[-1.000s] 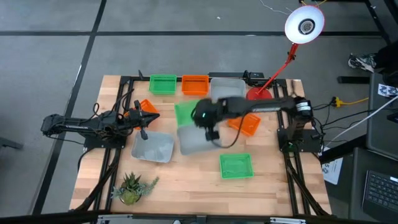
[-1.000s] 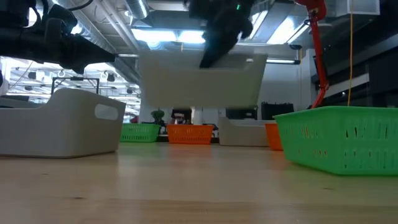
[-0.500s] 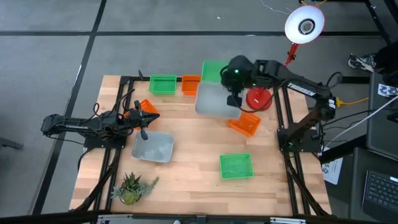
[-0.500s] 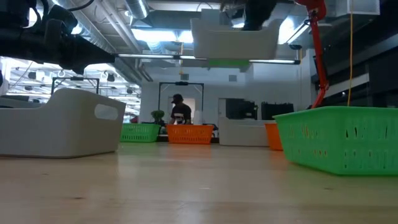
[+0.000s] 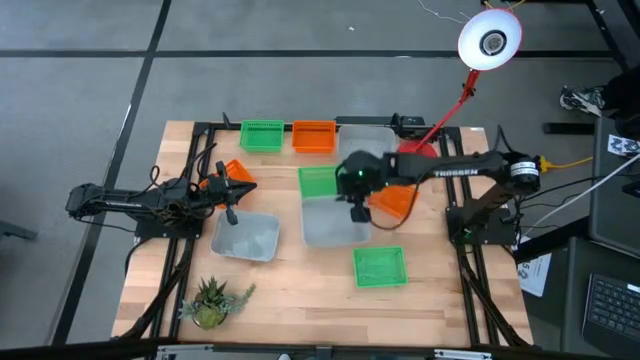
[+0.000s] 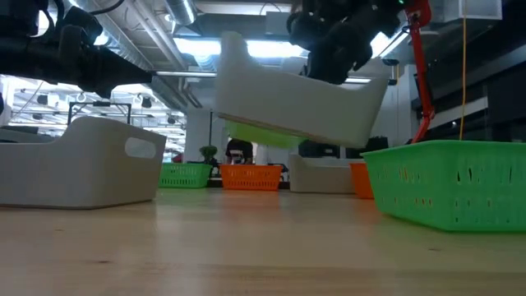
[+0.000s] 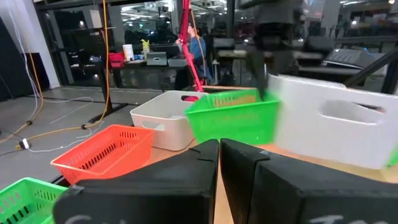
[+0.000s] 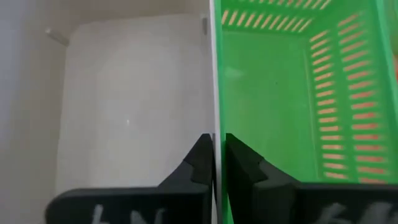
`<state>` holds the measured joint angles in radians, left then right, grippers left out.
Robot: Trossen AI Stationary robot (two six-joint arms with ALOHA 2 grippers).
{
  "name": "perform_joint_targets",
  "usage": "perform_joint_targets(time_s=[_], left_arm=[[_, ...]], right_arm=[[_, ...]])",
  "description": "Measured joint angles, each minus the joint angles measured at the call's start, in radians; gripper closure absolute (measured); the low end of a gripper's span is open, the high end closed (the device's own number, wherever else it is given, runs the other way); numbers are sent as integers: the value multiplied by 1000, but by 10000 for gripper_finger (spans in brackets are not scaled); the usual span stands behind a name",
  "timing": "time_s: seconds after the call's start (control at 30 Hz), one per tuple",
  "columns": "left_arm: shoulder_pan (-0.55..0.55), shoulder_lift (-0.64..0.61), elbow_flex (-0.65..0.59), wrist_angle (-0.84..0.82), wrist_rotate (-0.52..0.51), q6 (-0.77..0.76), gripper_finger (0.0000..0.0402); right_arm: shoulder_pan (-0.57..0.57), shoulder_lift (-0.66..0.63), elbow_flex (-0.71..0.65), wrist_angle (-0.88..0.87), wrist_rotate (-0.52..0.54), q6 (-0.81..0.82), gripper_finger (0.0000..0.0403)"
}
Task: Stack baskets by color
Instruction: Stack the bottom right gray bin on top of the top gray bin
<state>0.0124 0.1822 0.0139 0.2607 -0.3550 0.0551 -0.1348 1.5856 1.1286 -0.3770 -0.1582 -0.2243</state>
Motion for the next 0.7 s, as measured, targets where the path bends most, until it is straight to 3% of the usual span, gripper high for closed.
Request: perform_joint_targets(time_s=[0.17,0.27,0.47,0.7], left_arm=[[0,0,0,0,0,0,392],[0,0,0,0,0,0,392],[0,0,0,0,0,-23,392],[0,0,0,-3,0,-20,392]], right_arm=[[43,53,-123,250,44,18,386],[47,122,-130,325,61,41,386],[47,217,-14,230,61,74,383],[47,220,110,87,88,89,284]])
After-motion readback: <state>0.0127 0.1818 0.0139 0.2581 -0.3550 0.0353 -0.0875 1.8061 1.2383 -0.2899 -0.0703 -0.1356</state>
